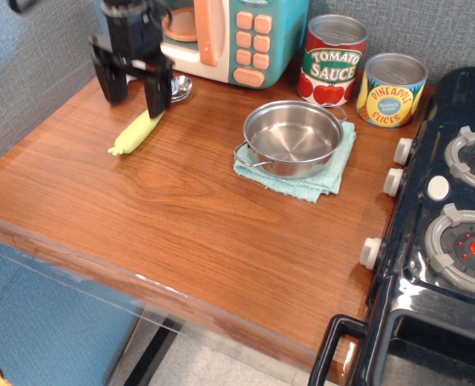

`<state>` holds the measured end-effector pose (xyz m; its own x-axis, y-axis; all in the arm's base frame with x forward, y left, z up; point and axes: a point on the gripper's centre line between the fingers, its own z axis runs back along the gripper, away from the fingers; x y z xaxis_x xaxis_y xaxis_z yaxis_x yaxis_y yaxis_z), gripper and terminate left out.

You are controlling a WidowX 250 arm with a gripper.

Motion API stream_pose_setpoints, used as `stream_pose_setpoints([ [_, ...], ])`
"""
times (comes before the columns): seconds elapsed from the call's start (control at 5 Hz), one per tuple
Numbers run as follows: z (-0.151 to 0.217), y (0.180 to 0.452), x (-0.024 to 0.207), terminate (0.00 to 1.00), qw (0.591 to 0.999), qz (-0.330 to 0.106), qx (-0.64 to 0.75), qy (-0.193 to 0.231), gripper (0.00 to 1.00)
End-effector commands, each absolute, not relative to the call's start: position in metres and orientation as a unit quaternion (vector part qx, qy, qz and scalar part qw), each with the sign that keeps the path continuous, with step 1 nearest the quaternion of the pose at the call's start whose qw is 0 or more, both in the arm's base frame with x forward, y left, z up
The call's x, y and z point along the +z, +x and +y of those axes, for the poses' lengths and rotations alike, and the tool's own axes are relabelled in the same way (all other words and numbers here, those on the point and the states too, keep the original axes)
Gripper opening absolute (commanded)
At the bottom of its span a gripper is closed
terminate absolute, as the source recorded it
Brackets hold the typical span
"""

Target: Put the corn to the left of the pot

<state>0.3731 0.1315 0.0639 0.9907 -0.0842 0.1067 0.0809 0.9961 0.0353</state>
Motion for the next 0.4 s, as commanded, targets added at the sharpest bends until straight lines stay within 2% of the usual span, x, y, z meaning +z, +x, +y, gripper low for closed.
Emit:
stream_pose_setpoints([
  [0.0,0.1298,0.3723,0.1017,0.0,0.994,-0.102,-0.028,0.032,1.0],
  [0.2,0.1298,0.3723,0.1017,1.0,0.994,-0.102,-0.028,0.032,1.0],
])
